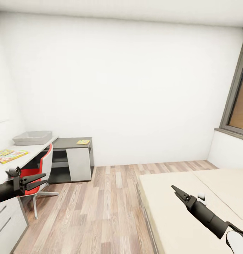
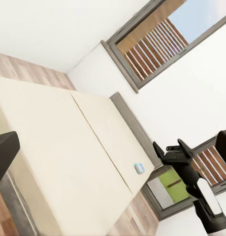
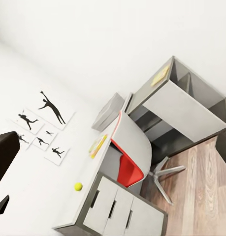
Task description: Put all the toys in the child's room - the three board games (two on the bed and one on the table), the two jigsaw puzzles on the table, and the tennis ball on the table - inside the toy box on the table in the child's room.
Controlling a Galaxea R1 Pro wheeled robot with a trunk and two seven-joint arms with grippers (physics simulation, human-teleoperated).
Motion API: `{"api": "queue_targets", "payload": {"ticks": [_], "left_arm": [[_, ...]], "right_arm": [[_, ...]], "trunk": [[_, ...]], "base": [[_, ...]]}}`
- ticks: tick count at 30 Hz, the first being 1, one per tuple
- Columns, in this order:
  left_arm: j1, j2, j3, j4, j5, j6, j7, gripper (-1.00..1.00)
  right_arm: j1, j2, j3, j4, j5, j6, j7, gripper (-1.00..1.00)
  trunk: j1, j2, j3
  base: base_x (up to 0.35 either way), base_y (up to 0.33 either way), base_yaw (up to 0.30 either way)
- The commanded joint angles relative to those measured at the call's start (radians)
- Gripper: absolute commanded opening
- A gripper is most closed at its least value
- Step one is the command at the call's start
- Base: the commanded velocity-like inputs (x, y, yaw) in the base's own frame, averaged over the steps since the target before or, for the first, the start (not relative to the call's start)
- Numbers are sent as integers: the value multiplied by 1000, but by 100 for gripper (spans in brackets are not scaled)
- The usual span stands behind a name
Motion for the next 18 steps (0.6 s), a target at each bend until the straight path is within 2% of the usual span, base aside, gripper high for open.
{"api": "queue_targets", "payload": {"ticks": [1,12,18], "left_arm": [[-1,0,0,1,-3,4,-5,100],[-1,0,0,1,-3,3,-4,100],[-1,0,0,1,-3,3,-3,100]], "right_arm": [[-1,1,-1,1,-4,6,1,100],[-1,1,4,3,-2,4,-4,100],[-13,3,6,-4,-4,4,-77,100]], "trunk": [[0,-1,0],[0,-1,0],[0,-1,0]], "base": [[-68,-19,97],[-43,-27,21],[-2,-1,1]]}}
